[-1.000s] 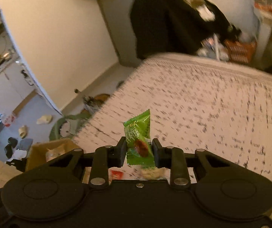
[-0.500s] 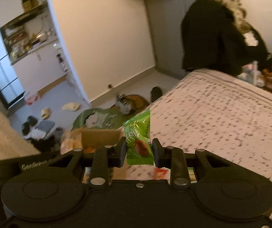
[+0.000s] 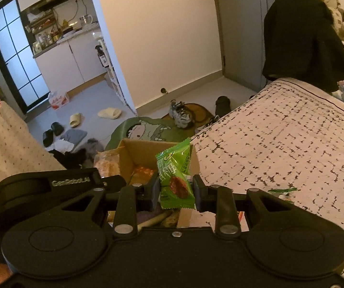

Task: Organize snacks
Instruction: 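Carry the cracker packet and green packet over the box and open both grippers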

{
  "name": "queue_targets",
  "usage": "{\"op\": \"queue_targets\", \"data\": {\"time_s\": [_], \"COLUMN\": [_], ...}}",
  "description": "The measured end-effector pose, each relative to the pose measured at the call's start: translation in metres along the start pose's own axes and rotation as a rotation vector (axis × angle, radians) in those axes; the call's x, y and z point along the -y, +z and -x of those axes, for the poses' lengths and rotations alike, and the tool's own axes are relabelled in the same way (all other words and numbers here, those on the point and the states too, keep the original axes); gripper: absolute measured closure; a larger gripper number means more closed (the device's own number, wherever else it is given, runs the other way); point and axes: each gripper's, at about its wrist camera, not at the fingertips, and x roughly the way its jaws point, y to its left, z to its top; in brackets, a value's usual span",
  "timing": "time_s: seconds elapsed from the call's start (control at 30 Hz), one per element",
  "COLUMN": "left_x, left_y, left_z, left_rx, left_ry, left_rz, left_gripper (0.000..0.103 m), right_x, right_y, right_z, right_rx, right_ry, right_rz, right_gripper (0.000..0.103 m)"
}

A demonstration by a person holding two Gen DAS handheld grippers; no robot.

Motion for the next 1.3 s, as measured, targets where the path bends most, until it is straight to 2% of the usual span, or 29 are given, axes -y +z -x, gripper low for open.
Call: {"op": "queue_targets", "data": {"time_s": [0.47, 0.63, 0.97, 1.03, 1.07, 1.1, 1.23, 1.3], "left_x": [-0.030, -0.036, -0.044, -0.047, -0.049, -0.050, -0.050, -0.050], "left_y": [0.004, 0.008, 0.015, 0.018, 0.019, 0.019, 0.021, 0.022], "left_z": [-0.038, -0.044, -0.048, -0.046, -0.044, -0.042, -0.033, -0.029], "left_rx": [-0.057, -0.067, -0.072, -0.069, -0.067, -0.065, -0.059, -0.062], "left_ry": [0.050, 0.036, 0.057, 0.062, 0.066, 0.070, 0.076, 0.077], "left_rz": [0.068, 0.071, 0.075, 0.081, 0.084, 0.085, 0.079, 0.078], "left_gripper": [0.068, 0.064, 0.064, 0.064, 0.063, 0.063, 0.056, 0.054], "right_x": [-0.008, -0.004, -0.014, -0.015, -0.014, -0.014, -0.009, -0.003], "right_y": [-0.004, -0.003, -0.008, -0.009, -0.010, -0.010, -0.007, -0.005], "right_z": [-0.032, -0.040, -0.056, -0.060, -0.060, -0.059, -0.050, -0.044], "right_rx": [-0.068, -0.081, -0.129, -0.154, -0.156, -0.152, -0.148, -0.135], "right_ry": [-0.004, -0.008, 0.062, 0.086, 0.083, 0.070, 0.018, 0.001], "right_rz": [0.007, -0.017, -0.014, -0.024, -0.033, -0.033, -0.042, -0.058], "right_gripper": [0.075, 0.075, 0.073, 0.058, 0.041, 0.035, 0.035, 0.029]}}
